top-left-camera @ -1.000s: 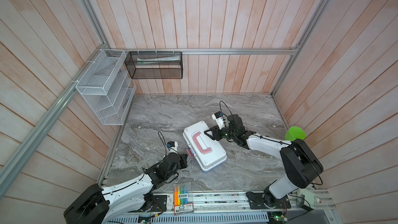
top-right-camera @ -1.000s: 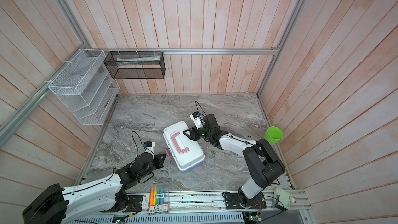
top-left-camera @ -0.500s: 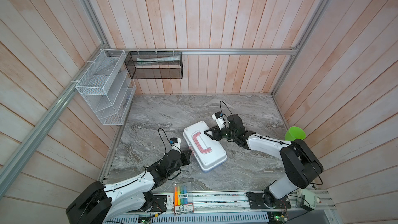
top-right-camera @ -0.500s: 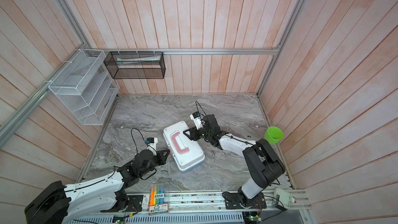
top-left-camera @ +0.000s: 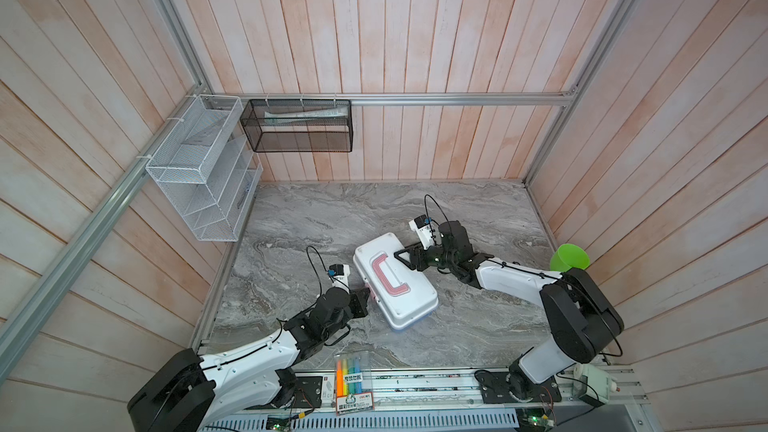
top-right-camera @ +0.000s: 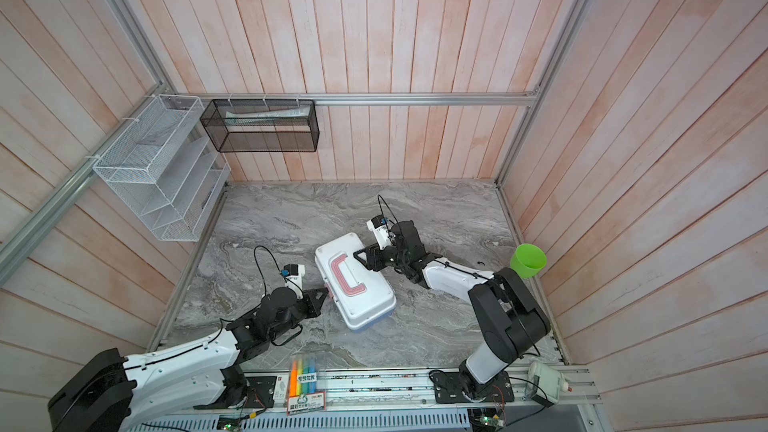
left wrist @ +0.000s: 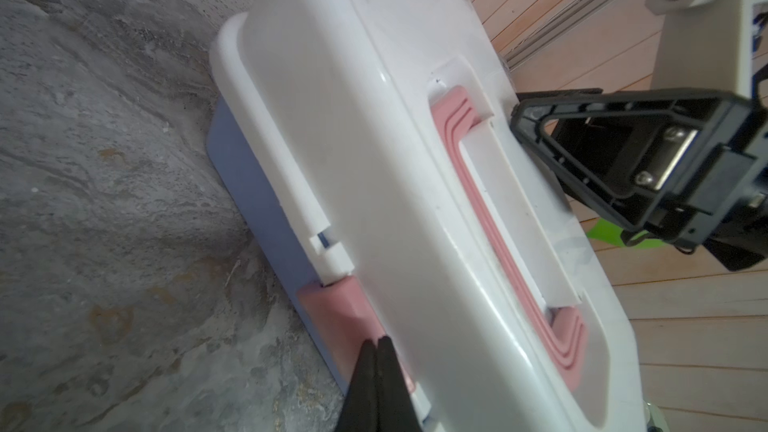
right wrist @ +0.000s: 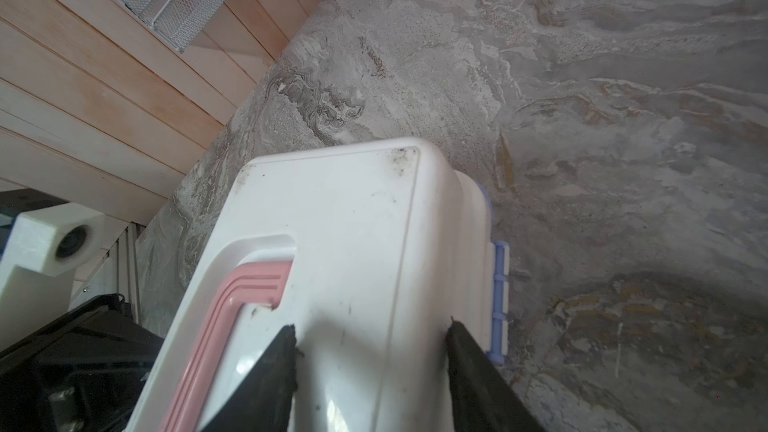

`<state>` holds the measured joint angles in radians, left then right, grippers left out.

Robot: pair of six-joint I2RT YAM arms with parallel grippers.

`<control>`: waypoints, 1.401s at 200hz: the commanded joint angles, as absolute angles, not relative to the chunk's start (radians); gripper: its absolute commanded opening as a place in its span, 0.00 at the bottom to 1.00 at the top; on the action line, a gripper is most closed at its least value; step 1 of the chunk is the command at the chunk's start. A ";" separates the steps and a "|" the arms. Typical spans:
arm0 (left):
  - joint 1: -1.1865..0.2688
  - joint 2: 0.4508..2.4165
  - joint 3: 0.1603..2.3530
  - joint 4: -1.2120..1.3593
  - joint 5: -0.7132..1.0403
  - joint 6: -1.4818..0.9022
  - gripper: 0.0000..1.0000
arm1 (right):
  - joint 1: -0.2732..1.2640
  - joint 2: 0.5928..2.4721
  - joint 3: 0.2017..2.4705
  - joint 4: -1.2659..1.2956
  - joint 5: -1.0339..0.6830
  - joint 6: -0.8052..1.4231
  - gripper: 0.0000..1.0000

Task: Pack the tool kit

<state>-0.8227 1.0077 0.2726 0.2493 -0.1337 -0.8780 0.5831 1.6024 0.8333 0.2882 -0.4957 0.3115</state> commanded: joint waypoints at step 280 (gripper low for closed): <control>-0.851 1.110 0.371 -0.198 -0.282 -0.899 0.60 | 0.614 1.651 0.795 0.094 -0.510 0.290 0.54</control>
